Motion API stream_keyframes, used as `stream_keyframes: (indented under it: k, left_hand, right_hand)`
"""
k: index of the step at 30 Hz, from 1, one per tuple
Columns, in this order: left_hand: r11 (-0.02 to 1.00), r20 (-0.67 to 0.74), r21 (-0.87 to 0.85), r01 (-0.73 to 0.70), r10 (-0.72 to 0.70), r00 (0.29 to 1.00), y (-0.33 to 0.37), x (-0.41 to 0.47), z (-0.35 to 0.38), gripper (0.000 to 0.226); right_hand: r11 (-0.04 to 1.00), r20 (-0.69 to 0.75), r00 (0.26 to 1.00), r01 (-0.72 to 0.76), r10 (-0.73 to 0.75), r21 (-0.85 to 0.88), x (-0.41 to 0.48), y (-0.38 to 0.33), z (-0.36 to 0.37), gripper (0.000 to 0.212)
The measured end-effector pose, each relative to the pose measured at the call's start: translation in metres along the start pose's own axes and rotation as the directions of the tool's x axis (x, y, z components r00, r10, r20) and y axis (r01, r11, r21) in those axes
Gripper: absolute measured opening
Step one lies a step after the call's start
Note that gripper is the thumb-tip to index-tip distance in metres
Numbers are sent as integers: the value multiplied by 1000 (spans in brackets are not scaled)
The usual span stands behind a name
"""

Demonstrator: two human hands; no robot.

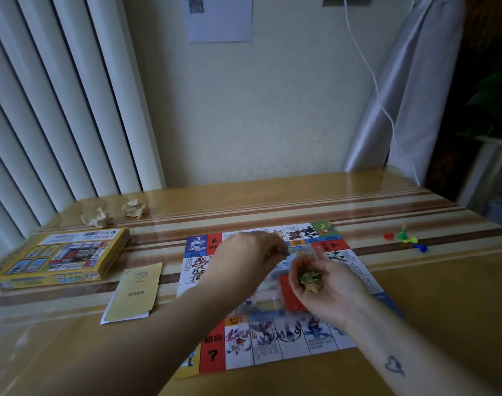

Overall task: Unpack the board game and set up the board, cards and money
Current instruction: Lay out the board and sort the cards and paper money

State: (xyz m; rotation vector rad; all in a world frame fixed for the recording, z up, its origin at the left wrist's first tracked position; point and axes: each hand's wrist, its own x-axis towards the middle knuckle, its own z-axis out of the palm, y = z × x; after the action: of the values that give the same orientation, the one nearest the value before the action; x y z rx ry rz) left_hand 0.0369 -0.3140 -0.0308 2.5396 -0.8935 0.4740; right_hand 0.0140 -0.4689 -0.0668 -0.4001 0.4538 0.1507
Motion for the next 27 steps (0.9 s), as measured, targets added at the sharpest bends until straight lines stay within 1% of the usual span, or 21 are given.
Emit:
stream_keyframes:
  k: [1, 2, 4, 5, 6, 7, 9, 11, 13, 14, 16, 18, 20, 22, 23, 24, 25, 26, 27]
  left_hand:
    - [997, -70, 44, -66, 69, 995, 7, 2, 3, 17]
    - [987, -116, 97, -128, 139, 983, 13, 4, 8, 18]
    - [955, -128, 200, -217, 245, 961, 22, 7, 20, 17]
    - [944, -114, 234, -233, 265, 958, 25, 9, 26, 12]
    - [939, -97, 248, -236, 266, 959, 28, 10, 31, 9]
    - [942, -74, 244, -229, 253, 965, 29, 12, 37, 9]
    - [956, -24, 194, -221, 229, 973, 31, 15, 43, 13]
    - [964, 65, 147, -224, 217, 974, 38, 19, 41, 19]
    - [972, 175, 112, -205, 184, 967, 44, 23, 40, 27]
    - [975, 200, 97, -202, 180, 963, 46, 25, 41, 30]
    - [979, 190, 44, -200, 188, 964, 52, 29, 46, 32]
    - [981, 130, -46, -186, 191, 973, 58, 33, 50, 35]
    - [979, 73, -110, -174, 182, 981, 60, 36, 56, 34]
    - [983, 79, -110, -151, 160, 984, 61, 38, 59, 30]
    - [985, 102, -100, -137, 147, 984, 59, 39, 61, 27]
    - [988, 126, -87, -126, 136, 983, 58, 39, 63, 26]
    - [991, 154, -72, -111, 121, 981, 57, 39, 65, 26]
    - [994, 180, -58, -96, 105, 978, 56, 39, 66, 27]
    - [995, 201, -46, -84, 92, 975, 56, 39, 68, 27]
  right_hand:
    - [1000, 7, 1000, 12, -12, -2, -4, 1, 2, 57]
    - [1000, 16, 1000, 18, -18, -15, -9, 3, 5, 57]
    - [1000, 33, 999, 10, -10, -7, -14, 2, 6, 45]
    - [1000, 65, 998, -10, 9, 23, -14, -1, 4, 44]
    - [999, 85, 996, -33, 29, 43, -14, -3, 1, 49]
    - [998, 90, 995, -48, 43, 48, -12, -5, -2, 50]
    - [997, 86, 995, -60, 55, 51, -11, -13, -7, 35]
    - [998, 47, 998, -52, 52, 17, -12, -21, -12, 28]
    - [998, 44, 997, -59, 59, 12, -13, -27, -16, 27]
    - [998, 45, 997, -63, 62, 18, -15, -30, -18, 28]
    - [997, 41, 997, -60, 58, 46, -18, -36, -20, 28]
    - [998, 4, 1000, -18, 18, 63, -18, -46, -26, 25]
    - [997, -74, 995, 65, -63, 30, -15, -63, -33, 25]
    - [985, -128, 976, 171, -175, -37, -6, -90, -44, 29]
    - [969, -138, 961, 229, -241, -97, -1, -105, -50, 31]
    - [935, -139, 936, 294, -324, -198, 3, -120, -55, 32]
    - [844, -128, 884, 373, -449, -385, 9, -134, -61, 32]
    - [620, -59, 796, 420, -602, -662, 13, -148, -68, 32]
    - [227, 102, 702, 360, -705, -905, 18, -160, -77, 33]
